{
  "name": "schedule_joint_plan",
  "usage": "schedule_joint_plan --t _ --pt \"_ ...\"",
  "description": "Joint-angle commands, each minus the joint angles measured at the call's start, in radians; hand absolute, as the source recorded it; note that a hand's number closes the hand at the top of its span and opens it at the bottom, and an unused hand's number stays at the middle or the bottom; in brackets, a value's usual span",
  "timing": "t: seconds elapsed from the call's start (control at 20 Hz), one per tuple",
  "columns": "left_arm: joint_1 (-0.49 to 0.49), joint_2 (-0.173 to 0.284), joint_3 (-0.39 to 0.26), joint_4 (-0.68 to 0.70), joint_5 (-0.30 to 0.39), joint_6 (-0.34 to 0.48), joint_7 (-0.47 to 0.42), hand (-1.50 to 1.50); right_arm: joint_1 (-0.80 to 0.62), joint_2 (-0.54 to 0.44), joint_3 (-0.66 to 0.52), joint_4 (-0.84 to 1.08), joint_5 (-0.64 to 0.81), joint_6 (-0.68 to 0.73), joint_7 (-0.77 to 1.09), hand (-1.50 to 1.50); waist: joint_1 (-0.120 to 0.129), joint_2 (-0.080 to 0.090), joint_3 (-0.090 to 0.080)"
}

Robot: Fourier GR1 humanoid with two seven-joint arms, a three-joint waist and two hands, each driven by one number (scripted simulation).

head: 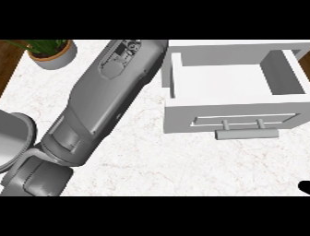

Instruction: Pick up the can, place it into the drawer and close the drawer

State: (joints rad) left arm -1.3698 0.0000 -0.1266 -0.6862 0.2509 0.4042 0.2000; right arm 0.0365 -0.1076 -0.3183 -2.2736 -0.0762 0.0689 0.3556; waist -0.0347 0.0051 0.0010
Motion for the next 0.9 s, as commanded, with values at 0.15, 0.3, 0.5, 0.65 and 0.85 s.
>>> schedule_joint_plan --t 0.15,0.3,0.5,0.65,0.85 --pt "-0.139 0.000 -0.050 0.195 0.086 0.035 -0.035 1.50 -0.032 0.006 0.029 0.035 0.012 -0.001 -0.010 -1.50 -0.032 0.010 0.001" --pt "-0.191 0.000 -0.058 0.256 0.088 0.035 -0.042 1.50 -0.040 -0.007 0.032 -0.010 0.023 -0.010 0.026 -1.50 -0.033 0.010 0.001" --pt "-0.214 0.000 -0.094 0.283 0.140 0.044 -0.057 1.50 -0.075 -0.014 0.033 0.070 0.035 -0.004 -0.018 -1.50 -0.033 0.012 0.001" --pt "-0.231 0.000 -0.111 0.332 0.142 0.109 -0.069 1.50 -0.075 -0.020 0.022 0.036 0.009 -0.010 0.028 -1.50 -0.041 0.012 0.001" --pt "-0.257 0.000 -0.156 0.346 0.181 0.214 -0.072 -1.50 -0.120 -0.040 0.032 0.036 -0.005 -0.006 0.059 -1.50 -0.074 0.018 0.003"
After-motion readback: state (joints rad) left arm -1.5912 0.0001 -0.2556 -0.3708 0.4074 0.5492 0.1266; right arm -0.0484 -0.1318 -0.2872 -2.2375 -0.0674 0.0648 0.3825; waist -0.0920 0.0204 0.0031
